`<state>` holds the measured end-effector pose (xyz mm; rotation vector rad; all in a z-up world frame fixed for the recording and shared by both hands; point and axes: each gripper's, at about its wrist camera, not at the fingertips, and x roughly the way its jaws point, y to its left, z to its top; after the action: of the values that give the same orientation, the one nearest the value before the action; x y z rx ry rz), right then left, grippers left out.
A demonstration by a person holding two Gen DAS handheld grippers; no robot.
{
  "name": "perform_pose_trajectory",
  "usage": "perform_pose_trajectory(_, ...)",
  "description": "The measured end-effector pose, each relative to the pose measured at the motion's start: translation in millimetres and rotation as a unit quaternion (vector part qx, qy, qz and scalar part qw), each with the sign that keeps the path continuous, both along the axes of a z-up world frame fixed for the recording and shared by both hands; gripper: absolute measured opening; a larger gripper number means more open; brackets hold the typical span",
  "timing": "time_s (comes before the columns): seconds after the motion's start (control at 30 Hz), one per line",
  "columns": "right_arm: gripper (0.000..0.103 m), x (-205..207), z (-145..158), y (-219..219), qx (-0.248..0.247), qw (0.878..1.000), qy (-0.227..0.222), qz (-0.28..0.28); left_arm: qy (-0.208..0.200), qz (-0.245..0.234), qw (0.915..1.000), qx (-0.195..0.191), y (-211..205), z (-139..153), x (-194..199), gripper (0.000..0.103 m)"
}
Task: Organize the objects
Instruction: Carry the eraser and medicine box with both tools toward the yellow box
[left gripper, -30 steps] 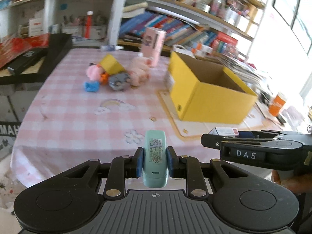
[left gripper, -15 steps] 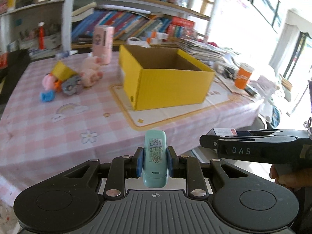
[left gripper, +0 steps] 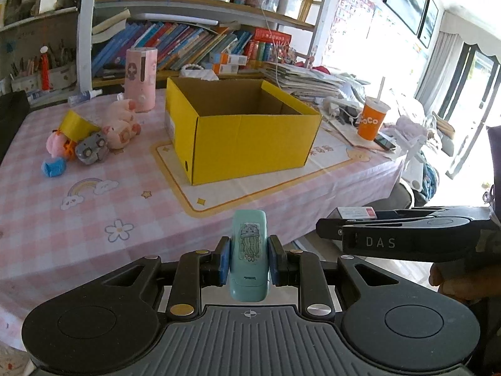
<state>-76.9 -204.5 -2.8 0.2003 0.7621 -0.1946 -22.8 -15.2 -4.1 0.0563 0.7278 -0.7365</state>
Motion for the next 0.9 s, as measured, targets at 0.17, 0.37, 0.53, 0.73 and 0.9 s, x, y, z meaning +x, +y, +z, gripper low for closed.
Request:
perform_pose_trajectory(0.17, 0.052, 1, 1, -4, -0.002, 1.0, -0.003, 0.002, -0.005, -0.003, 1.0, 0.0, -7, 2, 1, 0.023)
perform_pose_trajectory(0.37, 0.052, 2, 2, -14, 0.002, 1.0, -0.005, -0.007, -0.01, -0.011, 0.9999, 0.002, -16, 3, 3, 0.023)
perform_pose_trajectory(0.53, 0.052, 4, 2, -21, 0.004, 1.0, -0.006, -0.012, -0.015, -0.016, 0.9998, 0.003, -22, 6, 6, 0.023)
perform_pose_trajectory(0.73, 0.052, 9, 3, -24, 0.003, 1.0, -0.005, -0.012, -0.022, -0.015, 0.9996, 0.001, -25, 9, 12, 0.023)
perform_pose_trajectory(0.9, 0.052, 17, 2, -30, 0.001, 1.0, -0.002, -0.011, -0.023, -0.017, 0.9996, -0.001, -31, 9, 17, 0.023)
